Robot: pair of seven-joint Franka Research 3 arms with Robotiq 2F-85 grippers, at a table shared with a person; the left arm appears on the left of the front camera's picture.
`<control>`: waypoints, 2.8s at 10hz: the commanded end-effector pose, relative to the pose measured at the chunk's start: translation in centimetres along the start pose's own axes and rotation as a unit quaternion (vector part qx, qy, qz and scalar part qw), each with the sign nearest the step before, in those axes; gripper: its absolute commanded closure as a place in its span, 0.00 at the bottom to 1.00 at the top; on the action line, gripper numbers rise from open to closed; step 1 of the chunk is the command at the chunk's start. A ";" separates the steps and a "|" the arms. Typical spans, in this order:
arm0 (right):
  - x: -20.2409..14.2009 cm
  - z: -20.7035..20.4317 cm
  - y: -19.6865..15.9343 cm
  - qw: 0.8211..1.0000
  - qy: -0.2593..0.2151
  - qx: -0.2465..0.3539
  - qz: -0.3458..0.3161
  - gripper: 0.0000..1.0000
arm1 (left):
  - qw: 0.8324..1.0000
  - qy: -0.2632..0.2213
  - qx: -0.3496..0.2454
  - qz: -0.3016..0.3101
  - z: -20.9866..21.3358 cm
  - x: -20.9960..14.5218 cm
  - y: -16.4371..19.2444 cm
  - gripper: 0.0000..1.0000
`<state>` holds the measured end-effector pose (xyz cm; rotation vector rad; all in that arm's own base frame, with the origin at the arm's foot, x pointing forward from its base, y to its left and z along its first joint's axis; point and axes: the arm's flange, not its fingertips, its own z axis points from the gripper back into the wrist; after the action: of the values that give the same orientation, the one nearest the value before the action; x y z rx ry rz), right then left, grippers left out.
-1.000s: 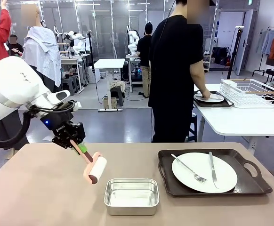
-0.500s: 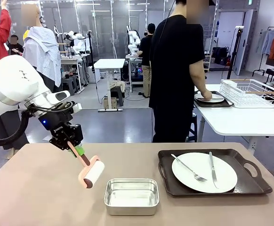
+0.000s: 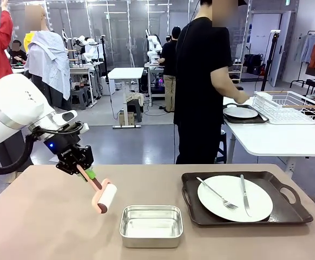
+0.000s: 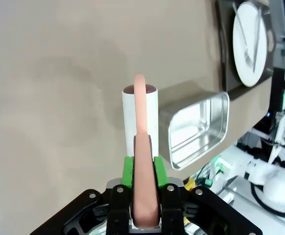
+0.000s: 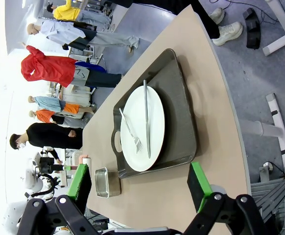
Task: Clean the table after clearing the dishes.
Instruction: When the left (or right) Handle tray is removed, use the left hand (or right hand) to clean the left (or right) side of the table with the Lint Roller.
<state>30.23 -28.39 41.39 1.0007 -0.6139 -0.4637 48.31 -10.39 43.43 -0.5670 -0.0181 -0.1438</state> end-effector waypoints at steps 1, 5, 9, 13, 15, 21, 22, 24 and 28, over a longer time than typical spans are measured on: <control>-0.4 0.2 0.1 1.000 0.004 0.000 0.007 0.00 | 0.999 -0.034 -0.026 0.018 -0.2 1.8 1.0 0.79; -0.4 0.2 0.1 1.000 0.004 0.000 0.007 0.00 | 0.995 -0.011 -0.091 0.033 -1.4 4.7 3.5 0.79; -0.4 0.2 0.1 1.000 0.004 0.000 0.007 0.00 | 0.991 -0.035 -0.120 0.049 -4.5 4.8 8.3 0.79; -0.4 0.2 0.1 1.000 0.004 0.000 0.007 0.00 | 0.986 -0.036 -0.151 0.059 -4.0 3.1 14.9 0.79; -0.4 0.2 0.1 1.000 0.004 0.000 0.007 0.00 | 0.988 -0.047 -0.137 0.049 -2.6 2.3 17.2 0.79; -0.4 0.2 0.1 1.000 0.004 0.000 0.007 0.00 | 0.998 -0.055 0.004 0.026 1.3 -0.3 20.1 0.79; -0.4 0.2 0.1 1.000 0.004 0.000 0.007 0.00 | 0.998 -0.057 0.015 0.029 2.2 -0.6 20.0 0.79; -0.4 0.2 0.1 1.000 0.004 0.000 0.007 0.00 | 0.997 -0.049 0.042 0.039 3.5 -1.1 19.9 0.79; -0.4 0.2 0.1 1.000 0.004 0.000 0.007 0.00 | 0.984 -0.037 0.167 0.055 5.6 -1.8 18.8 0.79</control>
<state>30.23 -28.37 41.39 1.0019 -0.6134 -0.4631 50.61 8.48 39.97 -0.3603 -0.1109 -0.0242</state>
